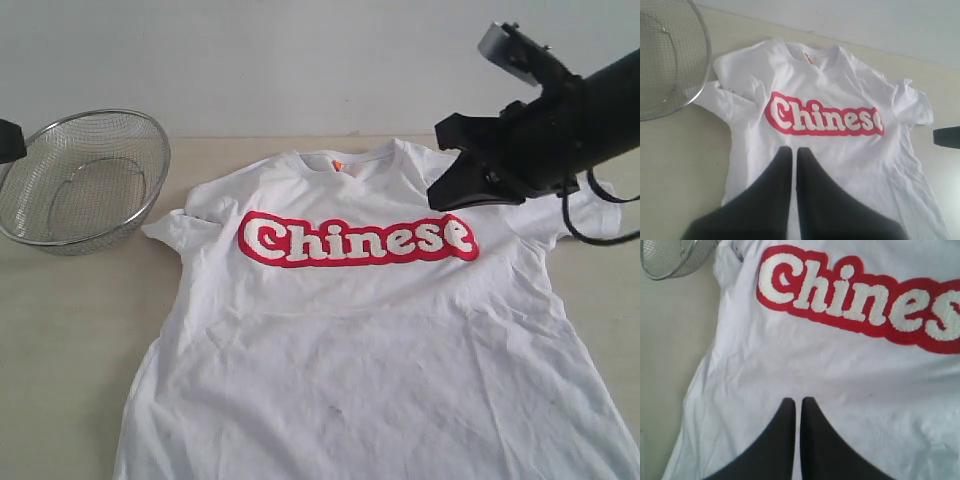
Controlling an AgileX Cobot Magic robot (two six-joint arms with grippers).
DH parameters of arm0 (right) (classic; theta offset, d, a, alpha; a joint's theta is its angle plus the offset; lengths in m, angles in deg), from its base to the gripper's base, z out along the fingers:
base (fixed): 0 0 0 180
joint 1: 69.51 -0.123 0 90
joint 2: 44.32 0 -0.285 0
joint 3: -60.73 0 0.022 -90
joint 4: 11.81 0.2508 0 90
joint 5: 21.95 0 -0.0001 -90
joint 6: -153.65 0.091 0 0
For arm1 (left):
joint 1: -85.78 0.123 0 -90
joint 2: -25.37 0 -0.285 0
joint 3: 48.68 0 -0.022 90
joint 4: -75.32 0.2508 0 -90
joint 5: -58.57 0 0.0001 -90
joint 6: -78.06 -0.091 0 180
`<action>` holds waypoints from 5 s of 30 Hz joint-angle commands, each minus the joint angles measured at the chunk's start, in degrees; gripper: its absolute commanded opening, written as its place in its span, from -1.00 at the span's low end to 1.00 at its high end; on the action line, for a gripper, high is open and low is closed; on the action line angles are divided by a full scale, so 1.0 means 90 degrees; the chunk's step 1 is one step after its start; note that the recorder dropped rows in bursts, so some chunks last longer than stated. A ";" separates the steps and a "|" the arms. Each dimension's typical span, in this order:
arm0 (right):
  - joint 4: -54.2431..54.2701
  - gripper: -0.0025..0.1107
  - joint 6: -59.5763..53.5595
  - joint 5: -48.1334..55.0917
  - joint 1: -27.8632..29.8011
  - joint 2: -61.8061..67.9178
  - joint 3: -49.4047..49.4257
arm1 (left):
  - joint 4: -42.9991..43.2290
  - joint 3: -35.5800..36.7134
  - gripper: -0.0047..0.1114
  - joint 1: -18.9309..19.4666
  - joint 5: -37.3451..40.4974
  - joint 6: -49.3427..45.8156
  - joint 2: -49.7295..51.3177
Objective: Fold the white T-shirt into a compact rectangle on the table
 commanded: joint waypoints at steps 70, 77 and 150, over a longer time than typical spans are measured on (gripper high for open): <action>0.1903 -0.07 0.0076 -0.2012 0.2801 0.3445 -0.0568 | -0.1143 0.0996 -0.84 0.0019 0.0901 -0.1476 -0.0980; 0.2162 -0.07 0.0290 -0.2613 0.2801 0.3445 -0.0568 | -0.1143 0.0996 -0.84 0.0019 0.0901 -0.1535 -0.0980; 0.1574 -0.96 -0.0999 -0.1260 0.1981 0.2924 -0.1964 | -0.1143 0.0996 -0.84 0.0019 0.0469 -0.1561 -0.0980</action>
